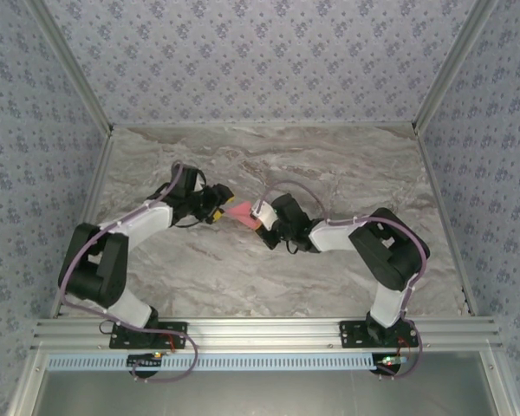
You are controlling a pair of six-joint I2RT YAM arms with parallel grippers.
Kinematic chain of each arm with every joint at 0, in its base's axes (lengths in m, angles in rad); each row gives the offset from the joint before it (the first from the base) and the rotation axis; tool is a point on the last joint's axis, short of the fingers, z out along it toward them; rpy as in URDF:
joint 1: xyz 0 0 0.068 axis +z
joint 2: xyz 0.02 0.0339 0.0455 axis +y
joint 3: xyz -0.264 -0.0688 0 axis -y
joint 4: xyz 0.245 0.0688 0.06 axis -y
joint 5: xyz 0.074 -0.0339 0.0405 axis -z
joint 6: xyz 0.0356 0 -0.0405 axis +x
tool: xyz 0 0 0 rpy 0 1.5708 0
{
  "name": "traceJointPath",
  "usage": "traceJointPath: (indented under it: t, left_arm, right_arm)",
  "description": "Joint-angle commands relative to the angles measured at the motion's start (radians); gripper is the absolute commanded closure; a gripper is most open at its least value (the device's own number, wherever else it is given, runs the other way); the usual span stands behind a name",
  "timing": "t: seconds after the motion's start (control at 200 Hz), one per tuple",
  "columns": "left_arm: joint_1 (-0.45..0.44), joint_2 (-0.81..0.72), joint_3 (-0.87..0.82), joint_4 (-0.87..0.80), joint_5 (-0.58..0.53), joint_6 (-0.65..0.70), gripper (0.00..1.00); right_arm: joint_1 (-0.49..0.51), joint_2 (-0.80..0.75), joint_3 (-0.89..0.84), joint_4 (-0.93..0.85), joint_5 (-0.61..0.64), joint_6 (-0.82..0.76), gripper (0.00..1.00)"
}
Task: Fold a paper plane with a square sheet of paper (pick it up from the middle)
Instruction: Fold the wing for the fifth time at the center of the table.
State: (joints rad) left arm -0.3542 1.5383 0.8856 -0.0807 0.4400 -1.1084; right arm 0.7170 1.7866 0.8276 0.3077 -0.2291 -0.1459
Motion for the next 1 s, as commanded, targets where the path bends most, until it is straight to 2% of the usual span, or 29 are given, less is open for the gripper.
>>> traceJointPath:
  t: [0.0,0.255,0.44,0.655,0.994]
  left_arm:
    - [0.001,-0.068,-0.047,-0.019,-0.029,0.026,0.37]
    - [-0.032,-0.109,-0.190,0.178,0.010,0.004,0.39]
    - [-0.089,-0.073,-0.226,0.292,0.025,-0.001,0.49]
    - [-0.122,-0.026,-0.244,0.369,0.028,-0.011,0.58]
    - [-0.149,0.045,-0.241,0.434,0.043,-0.013,0.63]
  right_arm:
    - [-0.032,-0.005,0.042,-0.087,-0.184,0.169,1.00]
    - [-0.086,0.047,0.079,-0.075,-0.370,0.377,1.00]
    - [-0.095,0.084,0.085,-0.041,-0.439,0.470,1.00]
    - [-0.095,0.126,0.100,-0.030,-0.471,0.526,1.00]
    - [-0.099,0.161,0.116,-0.056,-0.490,0.541,1.00]
